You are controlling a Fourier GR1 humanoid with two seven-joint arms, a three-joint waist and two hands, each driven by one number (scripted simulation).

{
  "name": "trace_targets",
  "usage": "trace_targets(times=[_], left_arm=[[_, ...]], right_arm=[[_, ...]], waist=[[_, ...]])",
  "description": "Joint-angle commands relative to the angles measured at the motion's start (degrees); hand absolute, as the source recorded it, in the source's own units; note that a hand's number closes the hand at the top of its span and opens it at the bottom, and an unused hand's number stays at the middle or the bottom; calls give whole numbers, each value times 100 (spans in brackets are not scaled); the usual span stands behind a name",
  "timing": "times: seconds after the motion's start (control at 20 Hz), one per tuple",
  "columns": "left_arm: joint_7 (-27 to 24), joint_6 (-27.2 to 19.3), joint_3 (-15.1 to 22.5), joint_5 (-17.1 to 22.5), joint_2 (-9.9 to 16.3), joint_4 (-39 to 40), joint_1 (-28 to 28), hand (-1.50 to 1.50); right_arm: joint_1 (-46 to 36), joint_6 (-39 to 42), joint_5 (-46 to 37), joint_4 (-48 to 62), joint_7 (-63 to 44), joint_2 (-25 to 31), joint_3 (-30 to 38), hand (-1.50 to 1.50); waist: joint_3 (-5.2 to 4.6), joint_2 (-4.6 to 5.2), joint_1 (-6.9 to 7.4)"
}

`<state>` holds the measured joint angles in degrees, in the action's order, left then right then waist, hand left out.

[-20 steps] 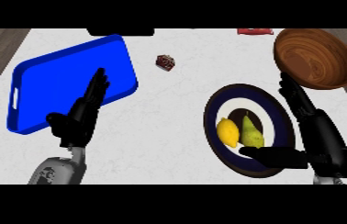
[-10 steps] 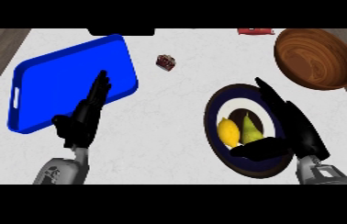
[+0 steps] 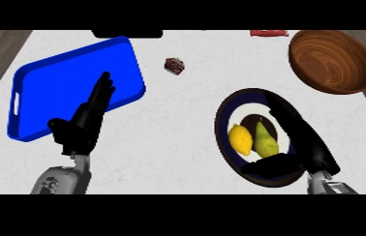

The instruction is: Pick the lemon from the plate and place it in the bowl

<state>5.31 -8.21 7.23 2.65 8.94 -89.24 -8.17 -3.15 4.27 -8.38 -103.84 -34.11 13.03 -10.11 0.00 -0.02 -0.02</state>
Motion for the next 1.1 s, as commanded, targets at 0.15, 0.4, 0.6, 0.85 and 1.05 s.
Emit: trace_targets(times=[0.15,0.4,0.6,0.85,1.05], left_arm=[[-234,130,-134,-108,-131,150,80,0],[277,-139,9,-482,-365,-146,-149,0],[99,258,-240,-247,-258,99,-69,0],[-56,215,-190,-427,-460,62,87,0],[85,634,-519,-191,-115,-198,170,0]], right_arm=[[139,300,591,-308,302,-93,595,-150],[482,31,140,-555,218,-574,109,-150],[79,187,376,447,590,-690,400,-150],[993,337,399,23,1064,-700,369,-150],[759,282,441,562,1208,-848,473,-150]], waist=[[0,-1,-12],[0,-5,-6],[0,1,8],[0,-3,-11],[1,-2,4]])
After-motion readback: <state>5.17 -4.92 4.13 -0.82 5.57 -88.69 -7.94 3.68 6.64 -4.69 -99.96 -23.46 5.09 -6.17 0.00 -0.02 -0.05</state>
